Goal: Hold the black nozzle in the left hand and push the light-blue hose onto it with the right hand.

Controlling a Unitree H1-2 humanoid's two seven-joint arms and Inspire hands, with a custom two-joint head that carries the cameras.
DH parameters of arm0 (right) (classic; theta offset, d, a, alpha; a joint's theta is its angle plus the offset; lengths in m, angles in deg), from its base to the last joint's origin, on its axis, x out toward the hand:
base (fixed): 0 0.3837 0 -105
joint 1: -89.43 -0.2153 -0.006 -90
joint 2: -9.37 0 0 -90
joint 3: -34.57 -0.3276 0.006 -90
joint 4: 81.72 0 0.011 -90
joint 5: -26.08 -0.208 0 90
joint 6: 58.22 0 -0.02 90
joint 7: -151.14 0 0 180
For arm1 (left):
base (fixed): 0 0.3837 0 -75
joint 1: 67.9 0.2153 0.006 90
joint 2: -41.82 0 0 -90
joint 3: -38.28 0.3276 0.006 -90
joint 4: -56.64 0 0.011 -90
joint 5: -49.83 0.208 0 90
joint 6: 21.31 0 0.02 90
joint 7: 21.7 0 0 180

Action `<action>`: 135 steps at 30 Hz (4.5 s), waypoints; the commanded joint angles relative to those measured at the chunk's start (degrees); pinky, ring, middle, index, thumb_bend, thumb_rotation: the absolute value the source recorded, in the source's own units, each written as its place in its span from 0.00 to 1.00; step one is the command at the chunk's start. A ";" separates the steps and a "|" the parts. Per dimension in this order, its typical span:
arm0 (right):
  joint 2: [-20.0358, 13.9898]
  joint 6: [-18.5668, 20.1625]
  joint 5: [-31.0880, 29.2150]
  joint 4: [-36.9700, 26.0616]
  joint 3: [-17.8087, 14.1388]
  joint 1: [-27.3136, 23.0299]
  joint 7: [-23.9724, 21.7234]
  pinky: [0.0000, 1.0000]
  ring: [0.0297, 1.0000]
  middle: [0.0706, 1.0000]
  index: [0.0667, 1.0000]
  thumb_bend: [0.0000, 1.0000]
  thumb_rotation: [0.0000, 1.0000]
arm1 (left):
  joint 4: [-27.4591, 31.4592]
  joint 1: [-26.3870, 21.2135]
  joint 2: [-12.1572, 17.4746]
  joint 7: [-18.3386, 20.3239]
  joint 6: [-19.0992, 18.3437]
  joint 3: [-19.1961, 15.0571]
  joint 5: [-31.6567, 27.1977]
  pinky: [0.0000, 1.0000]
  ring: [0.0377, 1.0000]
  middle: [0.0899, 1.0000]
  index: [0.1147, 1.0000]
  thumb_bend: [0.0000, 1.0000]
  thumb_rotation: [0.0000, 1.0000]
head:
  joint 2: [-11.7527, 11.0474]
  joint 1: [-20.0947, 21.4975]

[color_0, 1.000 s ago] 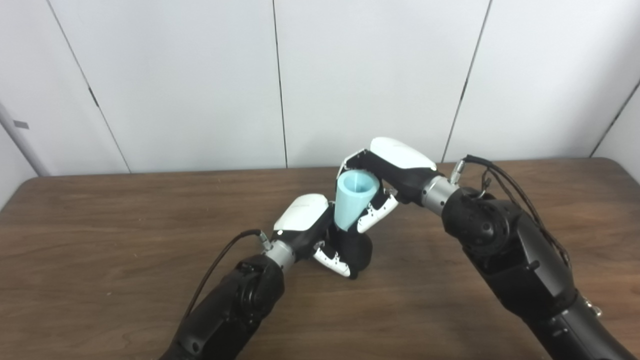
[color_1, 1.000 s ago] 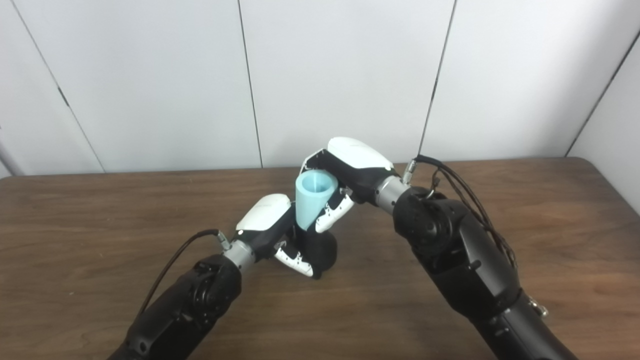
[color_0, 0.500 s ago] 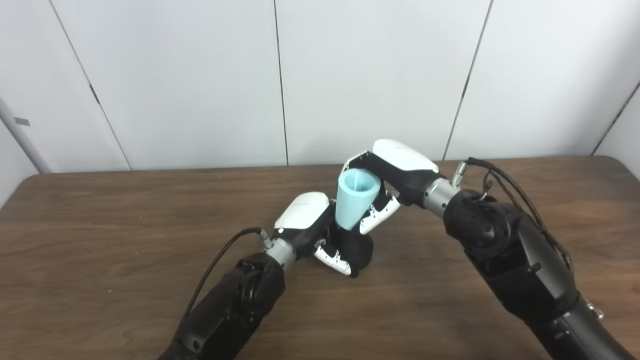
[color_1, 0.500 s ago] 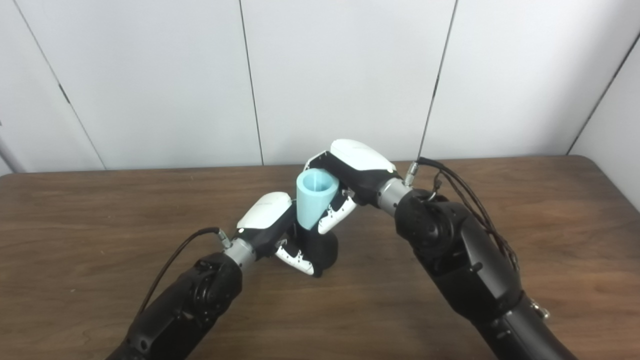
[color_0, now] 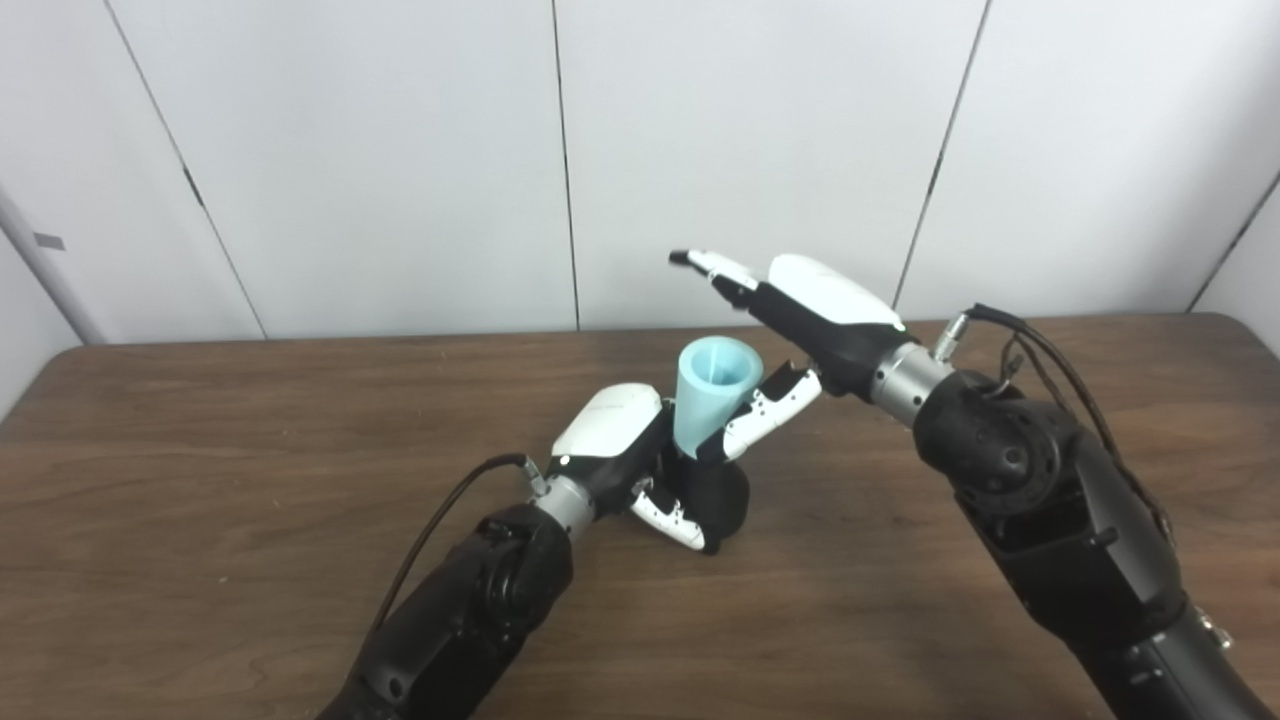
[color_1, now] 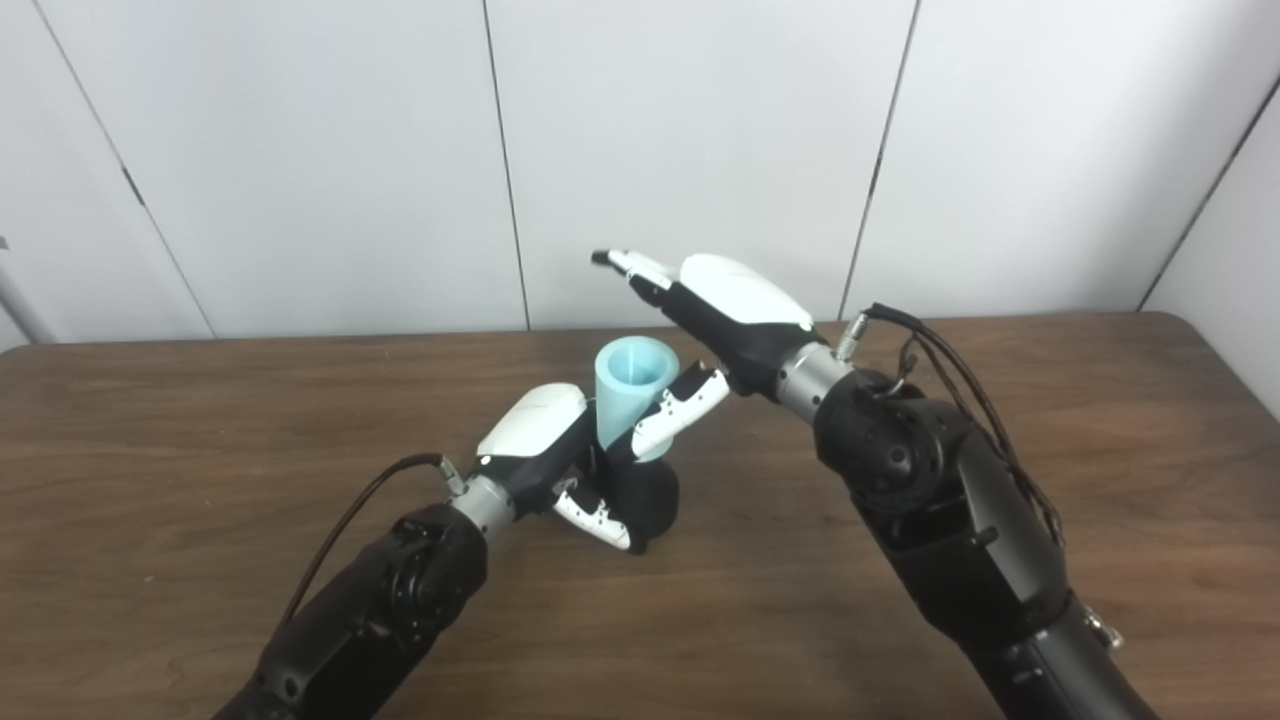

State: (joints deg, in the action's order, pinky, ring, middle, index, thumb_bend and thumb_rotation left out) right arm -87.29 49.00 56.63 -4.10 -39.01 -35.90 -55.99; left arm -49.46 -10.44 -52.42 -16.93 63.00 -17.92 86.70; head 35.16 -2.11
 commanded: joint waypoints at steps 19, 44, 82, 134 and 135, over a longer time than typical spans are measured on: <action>-7.90 -12.62 -12.21 -8.29 -4.04 1.18 -5.15 1.00 1.00 1.00 1.00 1.00 0.70 | -5.27 3.80 2.16 4.72 -2.18 2.26 2.80 0.39 0.42 0.41 0.42 0.53 0.00 | 0.03 -0.21; -9.61 -11.23 -13.15 -8.07 -2.79 1.55 -10.02 1.00 1.00 1.00 1.00 1.00 0.69 | -5.09 3.98 2.05 5.00 -2.61 2.01 2.43 0.41 0.44 0.44 0.41 0.53 0.00 | 0.29 -0.41; -13.33 -22.85 1.00 -5.57 5.62 1.84 -11.73 0.99 1.00 1.00 0.94 0.96 0.65 | -4.18 4.00 1.78 5.11 -3.12 1.80 2.43 0.37 0.41 0.39 0.43 0.53 0.00 | 1.31 -0.79; -16.03 -28.63 -2.56 -1.69 5.99 8.08 -7.24 0.99 1.00 0.99 0.94 0.83 0.74 | -2.67 4.15 2.19 6.30 -3.95 0.80 2.03 0.46 0.46 0.45 0.40 0.53 0.00 | 3.67 -1.06; -15.74 -28.47 -2.52 -1.67 6.27 7.80 -7.44 0.99 1.00 0.99 0.94 0.83 0.74 | -2.65 4.15 2.16 6.32 -3.88 0.80 2.06 0.46 0.46 0.45 0.40 0.53 0.00 | 3.70 -1.03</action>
State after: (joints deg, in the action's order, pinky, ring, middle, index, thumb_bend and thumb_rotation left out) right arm -101.03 20.65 52.72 -6.98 -34.88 -29.85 -58.37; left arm -48.67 -9.68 -52.58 -16.23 63.04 -18.47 86.69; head 38.76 -3.16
